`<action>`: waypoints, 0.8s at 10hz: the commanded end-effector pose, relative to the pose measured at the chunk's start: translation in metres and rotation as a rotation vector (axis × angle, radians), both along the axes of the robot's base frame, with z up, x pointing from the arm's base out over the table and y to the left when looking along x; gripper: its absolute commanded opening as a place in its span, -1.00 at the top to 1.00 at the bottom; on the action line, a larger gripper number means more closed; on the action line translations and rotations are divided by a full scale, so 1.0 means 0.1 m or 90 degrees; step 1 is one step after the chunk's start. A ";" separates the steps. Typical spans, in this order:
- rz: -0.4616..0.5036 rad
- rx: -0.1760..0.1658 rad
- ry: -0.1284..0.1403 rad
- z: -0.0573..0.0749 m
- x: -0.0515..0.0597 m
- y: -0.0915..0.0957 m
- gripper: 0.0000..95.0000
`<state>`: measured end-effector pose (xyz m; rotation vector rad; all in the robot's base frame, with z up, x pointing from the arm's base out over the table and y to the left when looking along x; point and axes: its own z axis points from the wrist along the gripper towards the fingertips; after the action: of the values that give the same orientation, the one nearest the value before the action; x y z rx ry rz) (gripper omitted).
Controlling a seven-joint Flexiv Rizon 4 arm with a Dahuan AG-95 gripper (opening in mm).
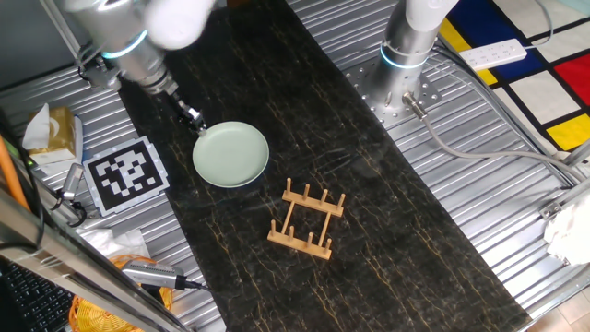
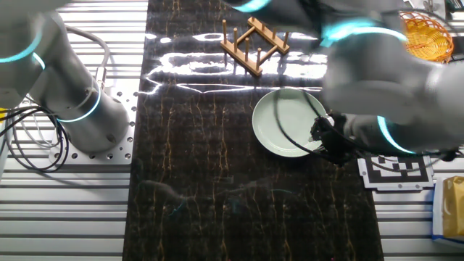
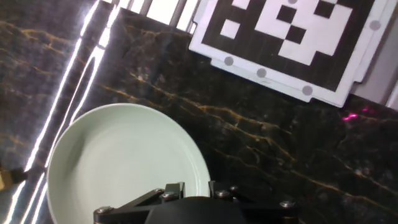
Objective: Put the dish on the dish rack
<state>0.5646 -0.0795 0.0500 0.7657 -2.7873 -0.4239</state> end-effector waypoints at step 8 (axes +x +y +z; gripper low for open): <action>0.073 -0.011 0.022 -0.21 -0.02 -0.04 0.60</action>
<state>0.5630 -0.0827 0.0291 0.8969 -2.6941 -0.3930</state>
